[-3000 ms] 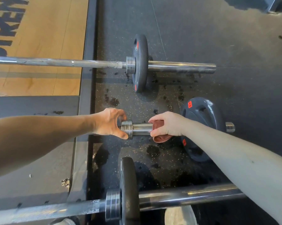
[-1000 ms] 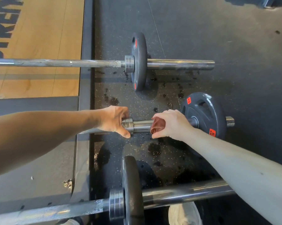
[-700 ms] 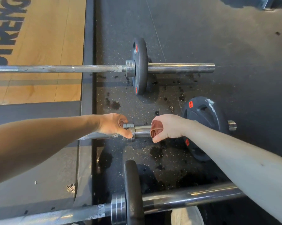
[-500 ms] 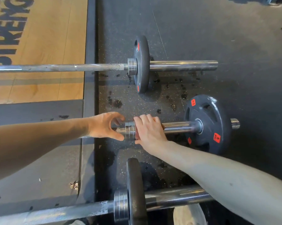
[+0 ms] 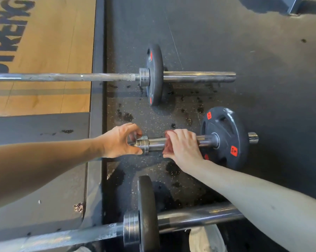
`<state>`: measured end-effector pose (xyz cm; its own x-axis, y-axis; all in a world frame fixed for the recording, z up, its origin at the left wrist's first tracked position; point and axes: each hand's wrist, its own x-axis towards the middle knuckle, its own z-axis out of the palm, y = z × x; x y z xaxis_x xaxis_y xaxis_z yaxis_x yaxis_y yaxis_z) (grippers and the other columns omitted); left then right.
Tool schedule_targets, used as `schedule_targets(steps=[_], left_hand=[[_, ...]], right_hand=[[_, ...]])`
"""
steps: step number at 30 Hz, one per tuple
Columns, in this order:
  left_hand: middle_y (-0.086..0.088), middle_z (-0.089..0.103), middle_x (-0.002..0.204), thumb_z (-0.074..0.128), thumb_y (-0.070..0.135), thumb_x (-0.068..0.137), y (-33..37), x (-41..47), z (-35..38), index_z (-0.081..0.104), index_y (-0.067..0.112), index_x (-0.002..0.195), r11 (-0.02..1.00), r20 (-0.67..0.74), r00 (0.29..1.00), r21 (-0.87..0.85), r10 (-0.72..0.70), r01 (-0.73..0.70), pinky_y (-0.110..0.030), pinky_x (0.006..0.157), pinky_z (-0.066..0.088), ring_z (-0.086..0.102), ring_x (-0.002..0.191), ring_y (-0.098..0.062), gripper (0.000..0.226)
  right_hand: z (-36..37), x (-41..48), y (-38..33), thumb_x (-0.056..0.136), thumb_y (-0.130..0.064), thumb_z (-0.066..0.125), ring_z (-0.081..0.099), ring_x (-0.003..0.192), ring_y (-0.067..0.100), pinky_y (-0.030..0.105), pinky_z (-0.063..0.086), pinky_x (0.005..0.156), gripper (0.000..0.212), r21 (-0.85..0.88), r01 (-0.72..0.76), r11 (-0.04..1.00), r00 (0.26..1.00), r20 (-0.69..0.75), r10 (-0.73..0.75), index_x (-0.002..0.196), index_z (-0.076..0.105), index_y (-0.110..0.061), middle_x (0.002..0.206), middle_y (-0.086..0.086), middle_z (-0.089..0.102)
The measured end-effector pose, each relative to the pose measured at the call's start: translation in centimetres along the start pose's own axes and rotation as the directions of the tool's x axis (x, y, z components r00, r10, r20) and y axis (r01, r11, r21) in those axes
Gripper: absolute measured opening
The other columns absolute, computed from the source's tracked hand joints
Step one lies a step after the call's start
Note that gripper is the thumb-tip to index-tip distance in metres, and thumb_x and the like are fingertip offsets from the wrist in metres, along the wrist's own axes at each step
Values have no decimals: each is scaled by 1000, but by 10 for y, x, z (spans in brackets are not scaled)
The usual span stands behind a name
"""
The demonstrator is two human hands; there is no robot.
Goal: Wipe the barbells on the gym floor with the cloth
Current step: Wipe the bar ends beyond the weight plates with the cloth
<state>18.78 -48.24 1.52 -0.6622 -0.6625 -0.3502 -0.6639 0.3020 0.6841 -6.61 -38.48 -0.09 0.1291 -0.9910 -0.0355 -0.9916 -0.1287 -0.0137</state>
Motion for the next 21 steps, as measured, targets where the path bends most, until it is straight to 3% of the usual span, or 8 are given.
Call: schedule_targets(steps=[4, 6, 11, 14, 17, 21], left_hand=[[15, 59, 108, 86, 44, 76, 2, 3, -1, 56, 36, 114, 999, -15, 1000, -43, -10, 9, -16, 81, 45, 62, 98, -8, 49], [14, 60, 109, 86, 43, 76, 1, 4, 0, 56, 37, 113, 998, -4, 1000, -56, -17, 17, -19, 81, 46, 62, 99, -9, 48], [15, 59, 110, 86, 49, 73, 2, 4, 2, 55, 40, 113, 997, 0, 1000, -67, -29, 29, -24, 85, 50, 63, 100, -10, 51], [14, 59, 108, 88, 47, 73, 3, 4, 3, 55, 39, 112, 998, 8, 1000, -59, -20, 20, -26, 86, 50, 63, 98, -11, 51], [14, 59, 108, 88, 47, 72, 2, 2, 2, 55, 39, 112, 998, 8, 1000, -66, -18, 19, -29, 88, 51, 62, 98, -11, 52], [15, 59, 109, 87, 51, 73, -1, 3, 1, 54, 40, 112, 998, 19, 1000, -69, -3, 4, -27, 87, 51, 63, 97, -10, 52]], right_hand=[[-4, 21, -16, 81, -62, 74, 52, 113, 24, 42, 43, 98, 75, 45, 187, 981, 981, 39, -189, 138, 47, -21, 128, 3, 56], [-8, 15, 7, 81, -61, 75, 52, 111, 23, 42, 44, 98, 74, 98, 207, 973, 976, 45, -212, 138, 47, -22, 126, 0, 57], [-16, -12, 72, 78, -71, 69, 46, 120, 20, 41, 36, 103, 78, 135, 16, 991, 994, 106, -30, 142, 43, -35, 130, -8, 51], [-16, -19, 72, 81, -77, 58, 39, 127, 19, 45, 28, 111, 83, 167, -4, 986, 991, 134, -19, 148, 35, -32, 138, -9, 44], [-10, -21, 66, 97, -57, 48, 42, 127, 21, 44, 28, 110, 61, 175, 0, 985, 998, 59, -11, 149, 39, -26, 137, -6, 47], [-10, -2, 11, 101, -43, 49, 47, 117, 21, 44, 35, 103, 42, 208, 30, 978, 1000, -6, -29, 138, 50, -24, 126, -5, 55]])
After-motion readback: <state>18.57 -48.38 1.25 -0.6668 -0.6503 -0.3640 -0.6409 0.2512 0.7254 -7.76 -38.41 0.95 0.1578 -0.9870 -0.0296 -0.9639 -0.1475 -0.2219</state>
